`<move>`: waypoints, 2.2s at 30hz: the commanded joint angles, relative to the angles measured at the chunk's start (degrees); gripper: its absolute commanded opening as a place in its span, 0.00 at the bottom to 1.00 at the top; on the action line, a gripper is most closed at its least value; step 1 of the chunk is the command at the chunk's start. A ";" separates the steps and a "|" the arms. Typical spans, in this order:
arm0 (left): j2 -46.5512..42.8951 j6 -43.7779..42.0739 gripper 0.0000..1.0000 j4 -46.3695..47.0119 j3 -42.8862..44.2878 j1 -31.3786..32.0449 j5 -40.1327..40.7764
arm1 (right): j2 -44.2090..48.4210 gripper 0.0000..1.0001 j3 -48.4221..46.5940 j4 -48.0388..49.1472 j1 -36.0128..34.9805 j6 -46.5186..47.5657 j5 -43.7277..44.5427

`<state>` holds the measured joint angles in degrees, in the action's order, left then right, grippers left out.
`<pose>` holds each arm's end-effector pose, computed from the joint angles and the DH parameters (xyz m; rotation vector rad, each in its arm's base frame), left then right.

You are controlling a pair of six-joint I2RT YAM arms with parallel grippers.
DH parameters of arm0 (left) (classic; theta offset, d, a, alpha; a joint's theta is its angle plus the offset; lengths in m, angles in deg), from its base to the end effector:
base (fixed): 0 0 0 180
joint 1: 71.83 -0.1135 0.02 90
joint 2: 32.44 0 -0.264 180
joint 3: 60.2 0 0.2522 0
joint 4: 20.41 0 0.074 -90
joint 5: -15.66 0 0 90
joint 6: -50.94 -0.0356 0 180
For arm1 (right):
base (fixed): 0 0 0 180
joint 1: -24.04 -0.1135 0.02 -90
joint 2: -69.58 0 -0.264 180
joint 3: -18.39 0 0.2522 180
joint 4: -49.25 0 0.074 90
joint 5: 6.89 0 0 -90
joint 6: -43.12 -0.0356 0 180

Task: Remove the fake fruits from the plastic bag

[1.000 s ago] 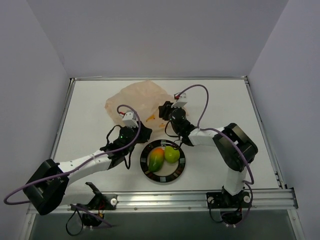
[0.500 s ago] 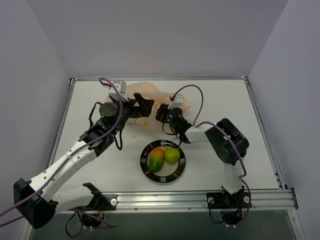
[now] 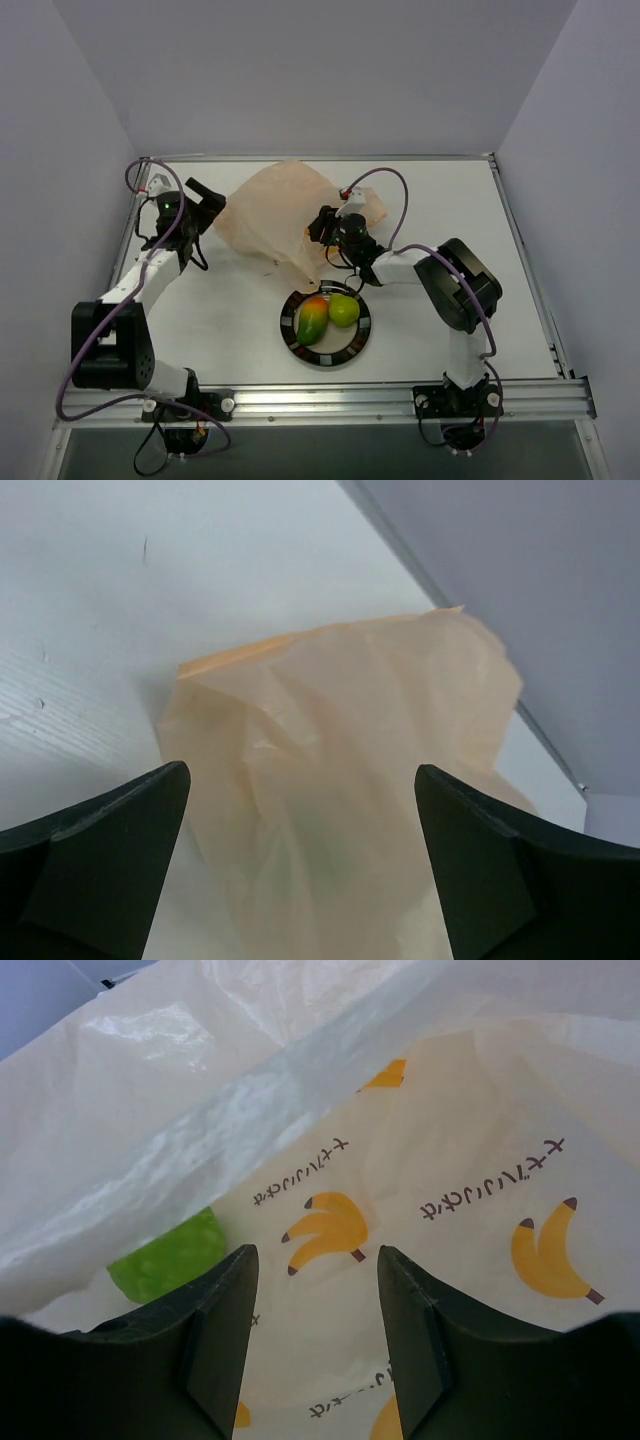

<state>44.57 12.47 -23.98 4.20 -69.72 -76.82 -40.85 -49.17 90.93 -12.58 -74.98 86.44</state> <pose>0.3117 -0.0130 0.2852 -0.7702 1.7481 -0.6842 0.3275 0.2408 0.1870 -0.0759 1.6531 0.8266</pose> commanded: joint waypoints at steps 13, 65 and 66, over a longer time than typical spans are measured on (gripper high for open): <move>26.42 12.71 0.74 24.51 8.59 -1.76 -12.45 | 1.89 0.47 -2.28 0.72 -0.20 -0.20 -2.54; -11.50 -4.24 0.94 -2.18 -7.90 13.35 7.31 | -11.73 0.99 -20.45 -14.56 -3.28 5.07 -9.75; -13.19 -4.59 0.94 -3.85 -8.70 15.36 7.92 | -12.34 0.97 -20.90 -14.83 -3.37 5.59 -8.97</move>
<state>36.98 12.27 -19.72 -3.71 -57.81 -75.57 -52.44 -66.68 76.96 -15.05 -71.31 76.28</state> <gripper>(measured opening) 0.943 0.981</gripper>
